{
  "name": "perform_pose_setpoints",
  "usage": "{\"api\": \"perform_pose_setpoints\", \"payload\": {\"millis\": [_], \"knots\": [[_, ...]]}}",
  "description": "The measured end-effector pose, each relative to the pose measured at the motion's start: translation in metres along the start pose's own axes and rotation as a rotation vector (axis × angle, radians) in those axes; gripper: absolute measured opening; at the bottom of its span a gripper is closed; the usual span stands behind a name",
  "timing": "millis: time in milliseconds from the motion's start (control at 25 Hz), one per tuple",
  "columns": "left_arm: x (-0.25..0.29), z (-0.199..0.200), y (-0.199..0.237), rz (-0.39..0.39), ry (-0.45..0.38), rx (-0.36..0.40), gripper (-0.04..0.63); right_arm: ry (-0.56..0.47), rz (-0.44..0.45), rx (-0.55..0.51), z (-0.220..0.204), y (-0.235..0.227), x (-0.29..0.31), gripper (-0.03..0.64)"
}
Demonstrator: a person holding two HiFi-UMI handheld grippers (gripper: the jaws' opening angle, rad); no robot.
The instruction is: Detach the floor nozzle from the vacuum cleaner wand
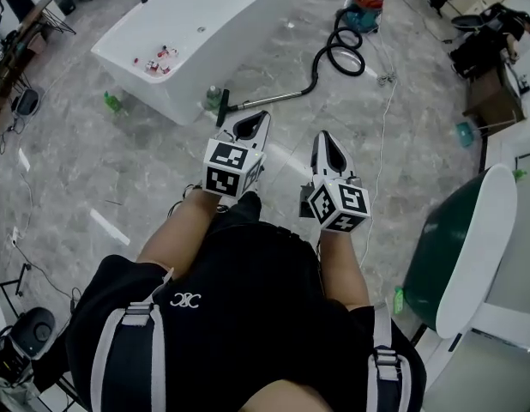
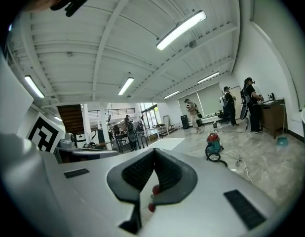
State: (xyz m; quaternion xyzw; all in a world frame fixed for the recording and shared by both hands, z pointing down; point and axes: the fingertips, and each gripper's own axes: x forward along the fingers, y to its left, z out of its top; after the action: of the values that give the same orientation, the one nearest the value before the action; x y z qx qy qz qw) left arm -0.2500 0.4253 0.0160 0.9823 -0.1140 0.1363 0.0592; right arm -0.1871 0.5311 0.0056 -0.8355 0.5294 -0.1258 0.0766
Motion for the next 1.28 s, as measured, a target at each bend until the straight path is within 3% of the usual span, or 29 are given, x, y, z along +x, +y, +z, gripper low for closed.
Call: {"api": "perform_pose_setpoints", "payload": {"millis": [360,560,960,1120,1280], "knots": [[0.125,0.074,0.069,-0.032,-0.028,0.06,0.002,-0.042,-0.004,-0.022,0.069,-0.043,0.143,0.005],[0.177,0.095,0.118,-0.032,-0.035,0.052,0.002,-0.035,-0.002,0.009,0.081,-0.055,0.214,0.005],[0.253,0.084,0.177,-0.003,0.044,0.0,0.002,0.035,-0.001,0.048,0.065,-0.089,0.302,0.005],[0.282,0.071,0.209,0.044,0.08,-0.008,0.002,0.063,0.022,0.061,0.05,-0.1,0.349,0.005],[0.325,0.076,0.245,0.114,0.085,-0.024,0.002,0.065,0.08,0.051,0.062,-0.119,0.414,0.005]]}}
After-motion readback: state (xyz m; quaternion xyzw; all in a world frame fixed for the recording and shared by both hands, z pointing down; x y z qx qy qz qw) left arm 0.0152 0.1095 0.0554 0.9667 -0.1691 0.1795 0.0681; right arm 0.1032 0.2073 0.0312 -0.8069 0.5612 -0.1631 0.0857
